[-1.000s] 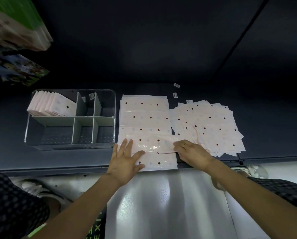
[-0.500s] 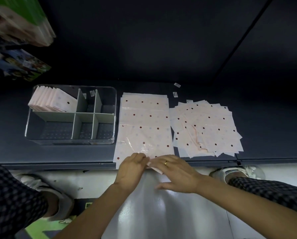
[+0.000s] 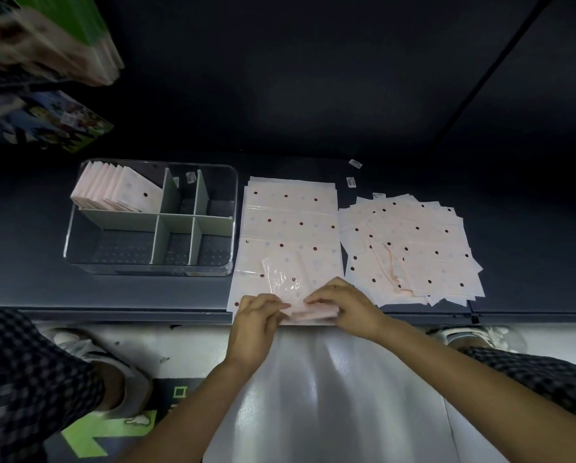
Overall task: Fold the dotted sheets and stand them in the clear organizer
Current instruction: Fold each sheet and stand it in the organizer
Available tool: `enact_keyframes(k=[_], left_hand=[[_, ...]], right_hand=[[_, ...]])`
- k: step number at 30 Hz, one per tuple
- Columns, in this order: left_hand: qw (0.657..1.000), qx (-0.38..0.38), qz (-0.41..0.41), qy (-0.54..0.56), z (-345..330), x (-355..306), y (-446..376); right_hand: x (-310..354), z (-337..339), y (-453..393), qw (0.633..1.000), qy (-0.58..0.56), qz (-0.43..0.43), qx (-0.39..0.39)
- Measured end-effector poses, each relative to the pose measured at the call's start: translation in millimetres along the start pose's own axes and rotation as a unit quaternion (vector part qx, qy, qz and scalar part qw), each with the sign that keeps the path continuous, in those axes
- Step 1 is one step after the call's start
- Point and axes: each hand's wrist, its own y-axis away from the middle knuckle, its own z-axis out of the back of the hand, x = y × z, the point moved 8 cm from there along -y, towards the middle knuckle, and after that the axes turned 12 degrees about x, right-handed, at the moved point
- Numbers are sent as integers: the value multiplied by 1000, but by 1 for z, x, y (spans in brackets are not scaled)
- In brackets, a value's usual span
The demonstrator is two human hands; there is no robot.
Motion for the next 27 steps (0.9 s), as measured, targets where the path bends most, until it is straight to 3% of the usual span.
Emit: enact_keyframes(k=[4, 8, 11, 13, 15, 17, 21, 27], left_hand=[[990, -64, 118, 32, 5, 20, -1], [980, -83, 178, 39, 9, 24, -3], [980, -89, 179, -16, 13, 15, -2], [987, -86, 116, -71, 16, 0, 0], [983, -60, -34, -173, 10, -27, 3], [947, 6, -133, -293, -8, -39, 4], [907, 152, -48, -389, -16, 2, -18], [854, 250, -86, -448, -6, 26, -28]], right_hand=[[-4, 8, -21, 986, -132, -89, -49], [-5, 13, -40, 981, -127, -138, -56], [-8, 13, -49, 981, -73, -176, -40], [-8, 12, -53, 979, -48, -194, -29], [-8, 13, -55, 978, -30, -205, -20], [-6, 14, -57, 977, -19, -210, -13], [-3, 14, -58, 975, 20, -220, 6], [-5, 13, -58, 971, 20, -237, 5]])
